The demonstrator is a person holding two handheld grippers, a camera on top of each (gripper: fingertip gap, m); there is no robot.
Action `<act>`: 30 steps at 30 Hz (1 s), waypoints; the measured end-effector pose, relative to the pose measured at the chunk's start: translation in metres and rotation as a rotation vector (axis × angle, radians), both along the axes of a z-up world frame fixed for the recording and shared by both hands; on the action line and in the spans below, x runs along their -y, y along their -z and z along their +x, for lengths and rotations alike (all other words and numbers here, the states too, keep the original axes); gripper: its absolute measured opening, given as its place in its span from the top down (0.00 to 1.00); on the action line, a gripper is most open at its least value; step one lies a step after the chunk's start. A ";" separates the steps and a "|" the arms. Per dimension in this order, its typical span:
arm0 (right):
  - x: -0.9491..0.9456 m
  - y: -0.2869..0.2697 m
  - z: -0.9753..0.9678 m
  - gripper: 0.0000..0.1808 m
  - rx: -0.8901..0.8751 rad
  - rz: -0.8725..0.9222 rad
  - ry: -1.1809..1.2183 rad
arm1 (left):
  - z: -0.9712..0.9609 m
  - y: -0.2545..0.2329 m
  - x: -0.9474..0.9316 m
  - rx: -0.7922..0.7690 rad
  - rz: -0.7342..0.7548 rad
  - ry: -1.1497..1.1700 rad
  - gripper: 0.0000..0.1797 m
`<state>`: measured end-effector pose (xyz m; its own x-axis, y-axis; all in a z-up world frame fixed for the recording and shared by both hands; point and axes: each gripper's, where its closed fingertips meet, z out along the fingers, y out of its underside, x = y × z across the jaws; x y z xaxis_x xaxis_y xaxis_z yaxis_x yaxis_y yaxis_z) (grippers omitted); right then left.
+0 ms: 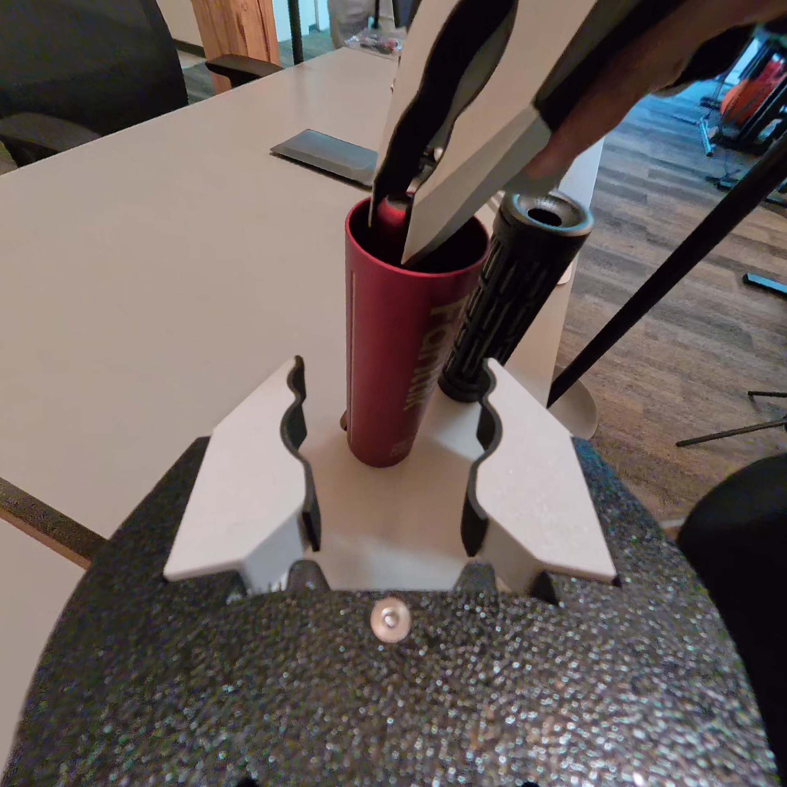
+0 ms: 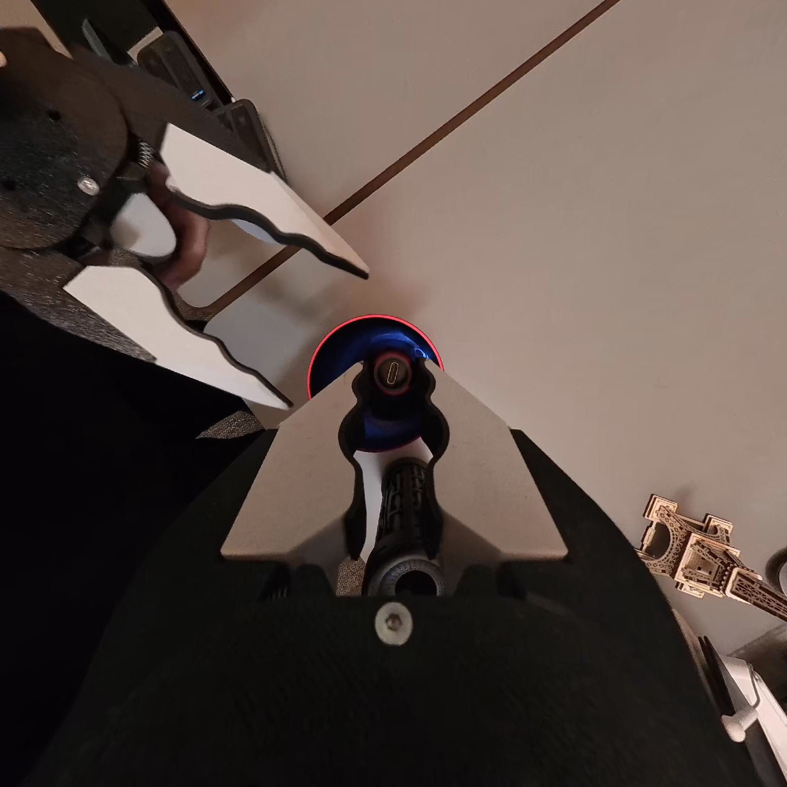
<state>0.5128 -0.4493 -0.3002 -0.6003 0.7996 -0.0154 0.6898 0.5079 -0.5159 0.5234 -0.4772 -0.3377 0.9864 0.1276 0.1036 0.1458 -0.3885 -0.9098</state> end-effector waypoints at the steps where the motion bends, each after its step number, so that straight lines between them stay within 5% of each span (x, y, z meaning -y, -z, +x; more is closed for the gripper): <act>1: 0.001 0.000 0.000 0.89 -0.002 -0.002 0.001 | -0.001 0.007 -0.002 -0.004 -0.019 0.007 0.53; 7: 0.006 0.001 -0.003 0.89 0.002 0.007 -0.014 | -0.009 0.037 -0.033 -0.067 -0.053 0.045 0.45; 15: 0.000 0.000 -0.001 0.89 -0.006 0.022 -0.009 | 0.003 0.043 -0.066 -0.141 0.019 0.162 0.61; 30: -0.003 0.000 0.005 0.90 0.016 -0.002 -0.052 | 0.005 0.042 -0.064 -0.141 0.058 0.212 0.61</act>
